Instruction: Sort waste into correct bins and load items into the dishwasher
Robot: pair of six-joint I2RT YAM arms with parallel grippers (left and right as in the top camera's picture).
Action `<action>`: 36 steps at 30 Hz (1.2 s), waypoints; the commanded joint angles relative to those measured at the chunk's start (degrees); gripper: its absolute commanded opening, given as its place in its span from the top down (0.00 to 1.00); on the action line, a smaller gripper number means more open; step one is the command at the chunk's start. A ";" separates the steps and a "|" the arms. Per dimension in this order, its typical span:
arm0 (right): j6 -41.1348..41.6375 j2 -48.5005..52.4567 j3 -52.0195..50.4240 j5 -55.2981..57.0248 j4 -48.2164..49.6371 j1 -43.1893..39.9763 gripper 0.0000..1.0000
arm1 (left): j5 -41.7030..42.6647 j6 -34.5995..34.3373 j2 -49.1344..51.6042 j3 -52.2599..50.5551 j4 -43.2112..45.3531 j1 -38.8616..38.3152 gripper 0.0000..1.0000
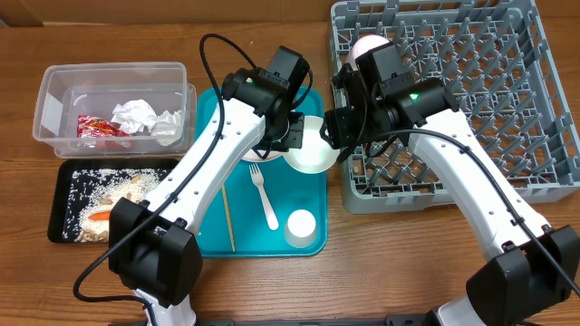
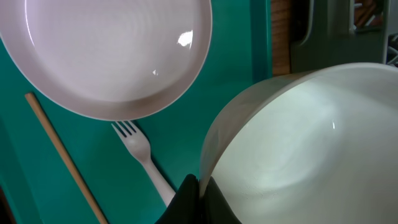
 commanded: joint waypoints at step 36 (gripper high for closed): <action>2.32 0.28 -4.76 0.72 5.35 0.13 0.88 | 5.40 1.53 0.11 5.60 -1.99 1.49 0.96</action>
